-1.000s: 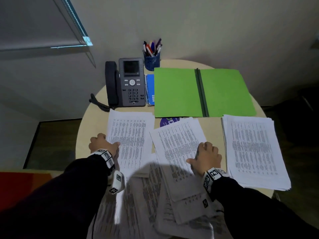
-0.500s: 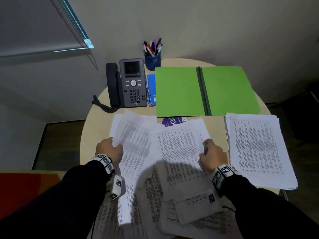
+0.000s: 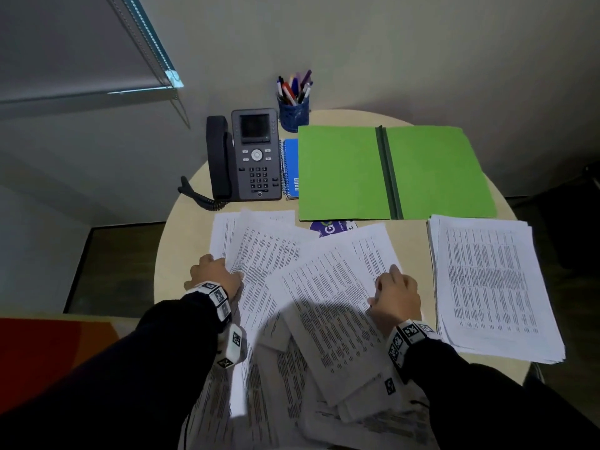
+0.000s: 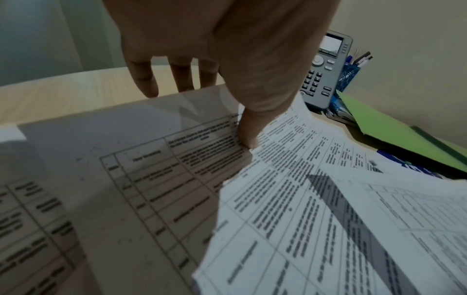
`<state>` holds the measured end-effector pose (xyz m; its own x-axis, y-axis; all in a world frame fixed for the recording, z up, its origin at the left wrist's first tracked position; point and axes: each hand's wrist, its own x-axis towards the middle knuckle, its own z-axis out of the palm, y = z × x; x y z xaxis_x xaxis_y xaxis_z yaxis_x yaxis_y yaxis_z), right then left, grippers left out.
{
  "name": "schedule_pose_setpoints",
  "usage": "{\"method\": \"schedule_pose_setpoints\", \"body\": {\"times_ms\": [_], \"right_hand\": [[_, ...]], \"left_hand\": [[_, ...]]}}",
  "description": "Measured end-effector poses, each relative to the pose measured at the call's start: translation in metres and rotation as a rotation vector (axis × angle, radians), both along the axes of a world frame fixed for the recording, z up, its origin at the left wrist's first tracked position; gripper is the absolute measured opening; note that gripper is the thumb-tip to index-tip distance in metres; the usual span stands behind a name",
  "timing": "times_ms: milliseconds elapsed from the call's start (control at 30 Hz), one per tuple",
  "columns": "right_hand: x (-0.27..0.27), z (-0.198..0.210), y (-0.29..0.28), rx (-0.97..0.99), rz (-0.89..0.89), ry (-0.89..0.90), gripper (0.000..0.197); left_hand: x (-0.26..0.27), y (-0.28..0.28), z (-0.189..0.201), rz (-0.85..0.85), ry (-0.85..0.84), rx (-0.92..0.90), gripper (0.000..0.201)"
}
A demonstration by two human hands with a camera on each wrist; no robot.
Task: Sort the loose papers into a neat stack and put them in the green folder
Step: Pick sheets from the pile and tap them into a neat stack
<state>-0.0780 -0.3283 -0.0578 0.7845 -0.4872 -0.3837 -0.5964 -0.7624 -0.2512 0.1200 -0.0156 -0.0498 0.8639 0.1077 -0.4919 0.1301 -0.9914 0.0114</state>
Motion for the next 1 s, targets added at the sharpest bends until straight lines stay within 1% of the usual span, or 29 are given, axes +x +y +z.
{"method": "schedule_pose_setpoints", "body": {"times_ms": [100, 167, 233, 300, 367, 400, 467, 500, 533, 600, 633, 667, 700, 733, 800, 833, 867, 900, 967, 1000], "right_hand": [[-0.004, 0.003, 0.006, 0.039, -0.055, -0.041, 0.023], [-0.005, 0.006, 0.01, 0.049, -0.094, -0.081, 0.024], [-0.007, 0.01, 0.016, 0.01, -0.063, -0.129, 0.026], [-0.008, 0.003, 0.021, -0.079, 0.0, -0.147, 0.033], [-0.008, -0.001, 0.023, -0.124, -0.02, -0.144, 0.044], [-0.005, 0.0, 0.022, -0.106, -0.067, -0.136, 0.053], [0.001, 0.003, 0.014, -0.03, -0.146, -0.086, 0.077], [0.004, 0.004, 0.008, -0.003, -0.17, -0.061, 0.085], [0.007, 0.005, 0.002, 0.017, -0.193, -0.03, 0.085], [0.012, 0.008, -0.011, 0.058, -0.217, 0.051, 0.072], [0.014, 0.01, -0.016, 0.087, -0.222, 0.099, 0.066], [0.016, 0.009, -0.021, 0.112, -0.223, 0.143, 0.062], [0.017, 0.009, -0.025, 0.125, -0.214, 0.176, 0.056], [0.019, 0.008, -0.027, 0.136, -0.196, 0.189, 0.047], [0.019, 0.005, -0.027, 0.145, -0.139, 0.18, 0.029], [0.018, 0.005, -0.025, 0.135, -0.112, 0.17, 0.025], [0.016, 0.003, -0.022, 0.106, -0.084, 0.146, 0.025], [0.014, 0.002, -0.02, 0.056, -0.053, 0.114, 0.031], [0.011, 0.0, -0.018, -0.03, -0.007, 0.042, 0.047], [0.01, -0.002, -0.018, -0.048, 0.006, 0.019, 0.049]], "left_hand": [[-0.006, -0.008, 0.006, -0.058, -0.034, 0.067, 0.05], [-0.009, -0.012, 0.01, -0.075, -0.052, 0.08, 0.039], [-0.011, -0.013, 0.012, -0.053, -0.068, 0.033, 0.03], [-0.011, -0.013, 0.01, -0.046, -0.093, -0.013, 0.027], [-0.013, -0.015, 0.006, -0.007, -0.107, -0.08, 0.033], [-0.013, -0.015, 0.004, 0.024, -0.125, -0.127, 0.04], [-0.012, -0.016, 0.002, 0.11, -0.166, -0.196, 0.057], [-0.009, -0.015, 0.003, 0.162, -0.172, -0.213, 0.066], [-0.006, -0.014, 0.004, 0.213, -0.16, -0.224, 0.074], [0.002, -0.01, 0.006, 0.296, -0.108, -0.28, 0.088], [0.006, -0.009, 0.006, 0.324, -0.093, -0.316, 0.092], [0.009, -0.006, 0.006, 0.337, -0.096, -0.331, 0.092], [0.011, -0.004, 0.005, 0.329, -0.105, -0.325, 0.085], [0.01, -0.001, 0.004, 0.302, -0.109, -0.308, 0.072], [0.006, 0.004, 0.001, 0.213, -0.116, -0.298, 0.039], [0.003, 0.005, 0.001, 0.164, -0.123, -0.313, 0.026], [0.001, 0.006, 0.001, 0.108, -0.134, -0.32, 0.018], [0.0, 0.006, 0.0, 0.042, -0.146, -0.31, 0.015], [-0.001, 0.003, -0.001, -0.097, -0.162, -0.262, 0.015], [-0.001, 0.002, -0.001, -0.141, -0.172, -0.252, 0.018]]}}
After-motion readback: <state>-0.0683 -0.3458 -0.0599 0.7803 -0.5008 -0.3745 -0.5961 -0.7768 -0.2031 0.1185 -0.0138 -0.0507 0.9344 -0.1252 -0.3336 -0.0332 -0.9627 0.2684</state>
